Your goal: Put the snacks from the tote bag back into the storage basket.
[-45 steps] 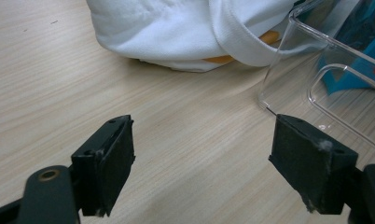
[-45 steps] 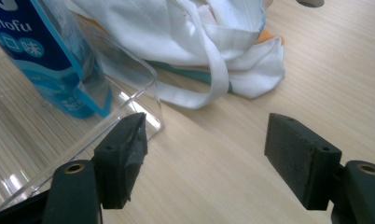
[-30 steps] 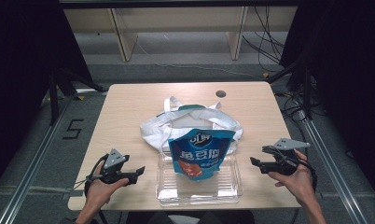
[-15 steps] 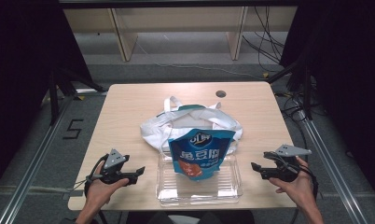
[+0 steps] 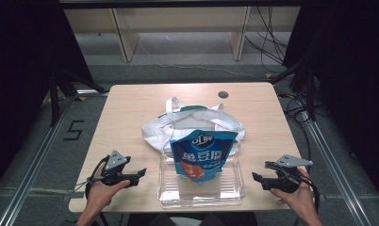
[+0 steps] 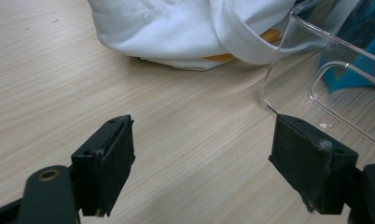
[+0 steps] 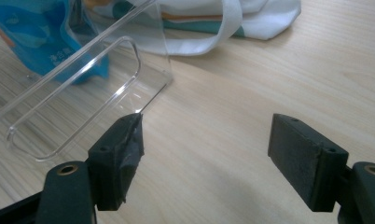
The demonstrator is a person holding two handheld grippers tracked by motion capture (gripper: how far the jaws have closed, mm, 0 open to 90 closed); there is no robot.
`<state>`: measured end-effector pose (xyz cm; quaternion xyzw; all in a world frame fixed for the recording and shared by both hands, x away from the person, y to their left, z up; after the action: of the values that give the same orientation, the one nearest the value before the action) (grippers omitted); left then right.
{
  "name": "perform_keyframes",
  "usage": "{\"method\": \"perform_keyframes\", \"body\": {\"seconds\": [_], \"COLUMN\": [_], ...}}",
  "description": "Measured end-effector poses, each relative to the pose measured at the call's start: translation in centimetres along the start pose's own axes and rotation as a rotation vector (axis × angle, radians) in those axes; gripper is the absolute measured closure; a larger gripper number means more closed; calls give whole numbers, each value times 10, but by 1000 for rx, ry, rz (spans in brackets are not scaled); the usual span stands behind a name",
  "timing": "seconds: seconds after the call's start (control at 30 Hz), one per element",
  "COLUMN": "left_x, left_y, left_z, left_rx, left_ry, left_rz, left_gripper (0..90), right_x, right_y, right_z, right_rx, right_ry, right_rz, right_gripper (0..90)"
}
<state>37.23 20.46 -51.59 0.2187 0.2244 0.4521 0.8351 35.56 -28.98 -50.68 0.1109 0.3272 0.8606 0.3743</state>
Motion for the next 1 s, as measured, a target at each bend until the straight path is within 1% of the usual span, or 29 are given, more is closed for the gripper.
{"method": "perform_keyframes", "body": {"seconds": [0.03, 0.07, 0.1, 0.13, 0.17, 0.23, 0.27, 0.3, 0.33, 0.37, 0.4, 0.43, 0.47, 0.5, 0.53, 0.57, 0.6, 0.63, 0.67, 0.7, 0.77, 0.8, 0.9, 0.93, 0.97, 1.0], "left_x": [0, 0, 0, 0, 0, 0, 0, 1, 1, 1, 0, 0, 0, 0, 0, 0, 0, 0, 1, 1, 1, 1, 0, 0, 0, 0], "left_y": [0, 0, 0, 0, 0, 0, 0, 0, 0, 0, 0, -1, -1, -1, 0, -1, -1, 0, 0, 0, -1, -1, -1, -1, -1, -1], "left_z": [0, 0, 0, 0, 0, 0, 0, 0, 0, 0, -1, -1, -1, -1, -1, -1, -1, -1, -1, -1, -1, -1, -1, -1, -1, -1], "left_rx": [0, 0, 1, 2, 3, 1, 0, 2, 2, 1, 6, 4, 4, 3, 6, 7, 7, 7, 5, 7, 8, 5, 6, 5, 6, 7], "left_ry": [2, 2, 0, -2, -2, -1, 0, 1, -3, 0, -1, -1, -1, 0, 3, 15, 13, 4, 1, 2, 2, 1, -2, -2, -2, -4], "left_rz": [1, 1, 1, 1, 2, 2, 2, 4, 2, 2, 2, 1, 1, 2, 3, 2, 3, 3, 7, 3, 2, 1, 4, 4, 4, 4], "left_gripper": [208, 208, 208, 208, 208, 208, 208, 208, 208, 208, 208, 208, 208, 208, 208, 208, 208, 208, 208, 208, 208, 208, 208, 208, 208, 208], "right_x": [2, 2, 5, 5, 8, 10, 8, 8, 11, 9, 9, 13, 13, 13, 16, 15, 15, 17, 17, 16, 17, 17, 17, 20, 19, 18], "right_y": [0, 0, 1, 1, 1, 2, 2, 3, 5, 5, 5, 6, 6, 7, 8, 8, 8, 10, 10, 11, 11, 11, 12, 12, 11, 11], "right_z": [-2, -2, -3, -4, -7, -9, -10, -12, -14, -16, -16, -19, -19, -21, -22, -24, -24, -26, -26, -27, -28, -27, -27, -27, -26, -26], "right_rx": [-8, -8, -5, -4, -6, 3, -4, 12, 24, 8, 8, 5, 5, 9, 12, 9, 9, 21, 21, 30, 21, 19, 20, 27, 14, 17], "right_ry": [-11, -11, -39, -29, -49, -52, -31, -11, -45, -21, -21, -60, -60, -40, -65, -38, -38, -39, -39, -21, -26, -37, -32, -60, -45, -37], "right_rz": [-7, -7, -4, -2, -6, -6, -6, -9, -9, -1, -1, -12, -12, -17, -14, -15, -15, 3, 3, -6, -16, -17, -24, -28, -30, -31], "right_gripper": [266, 266, 264, 260, 243, 242, 239, 235, 234, 234, 234, 230, 230, 229, 228, 225, 225, 224, 224, 224, 223, 224, 224, 225, 225, 225]}}
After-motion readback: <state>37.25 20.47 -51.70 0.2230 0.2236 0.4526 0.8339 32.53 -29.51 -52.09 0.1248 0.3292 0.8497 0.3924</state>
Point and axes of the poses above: each handheld gripper's, and its own axes: y roughly backward along the jaws, z roughly out of its top, x roughly to its left, the point moved 4 cm from there along -y, roughly forward along the jaws, and after that the axes turned 10 degrees about y, right-handed, at the moved point
